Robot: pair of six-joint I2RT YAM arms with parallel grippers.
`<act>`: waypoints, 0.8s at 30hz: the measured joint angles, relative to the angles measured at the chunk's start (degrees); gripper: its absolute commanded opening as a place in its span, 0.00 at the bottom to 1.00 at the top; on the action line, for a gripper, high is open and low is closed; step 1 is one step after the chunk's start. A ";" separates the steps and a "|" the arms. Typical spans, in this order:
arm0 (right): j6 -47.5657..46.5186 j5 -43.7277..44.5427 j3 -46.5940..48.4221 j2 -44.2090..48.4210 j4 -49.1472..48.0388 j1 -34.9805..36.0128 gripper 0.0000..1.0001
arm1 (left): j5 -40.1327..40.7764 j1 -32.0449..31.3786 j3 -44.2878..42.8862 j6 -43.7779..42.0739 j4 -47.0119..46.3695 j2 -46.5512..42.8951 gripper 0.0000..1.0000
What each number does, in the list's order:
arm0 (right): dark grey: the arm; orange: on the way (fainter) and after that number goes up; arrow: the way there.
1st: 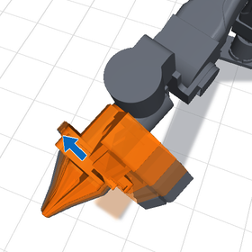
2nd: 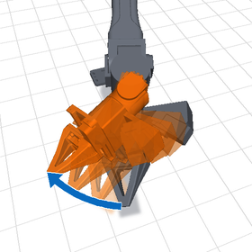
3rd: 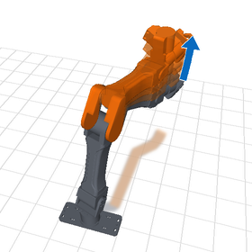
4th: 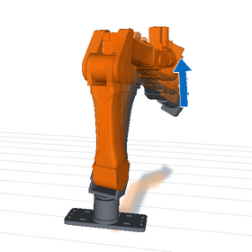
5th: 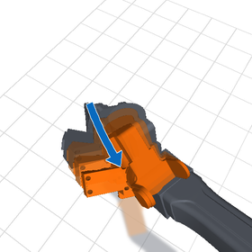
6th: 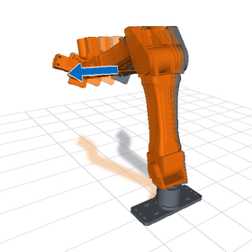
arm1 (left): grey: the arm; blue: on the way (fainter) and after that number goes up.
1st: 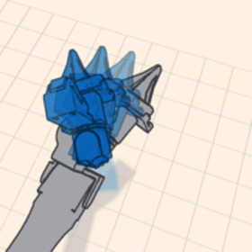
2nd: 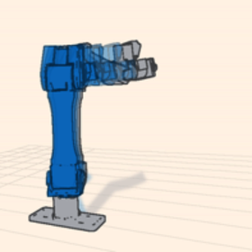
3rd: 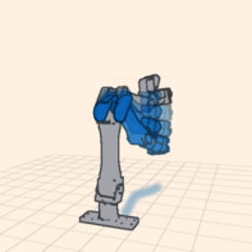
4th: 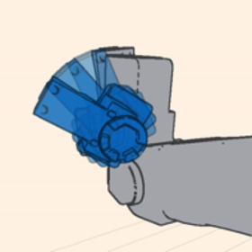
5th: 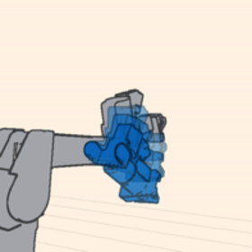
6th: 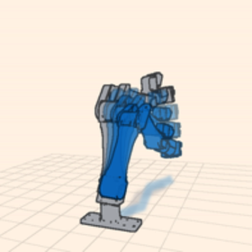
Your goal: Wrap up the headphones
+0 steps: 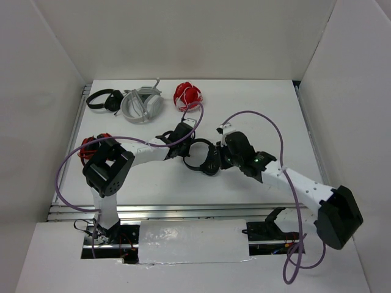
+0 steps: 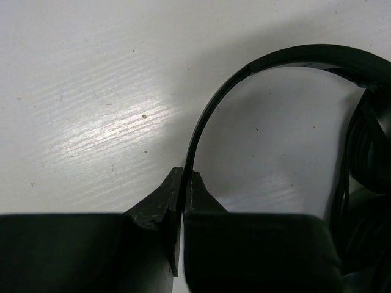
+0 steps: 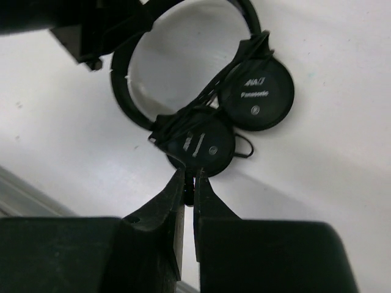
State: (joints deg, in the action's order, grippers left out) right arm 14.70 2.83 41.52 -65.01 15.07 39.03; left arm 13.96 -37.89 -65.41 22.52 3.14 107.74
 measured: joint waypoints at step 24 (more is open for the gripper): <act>-7.80 9.94 12.59 -27.69 -7.06 -1.40 0.14 | 1.36 0.00 0.13 -1.68 -0.35 0.02 0.00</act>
State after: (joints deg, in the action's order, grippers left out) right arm 6.90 12.78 54.11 -92.71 8.01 37.63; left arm 15.31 -37.89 -65.28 20.84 2.79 107.77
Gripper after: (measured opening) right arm 0.139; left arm 0.126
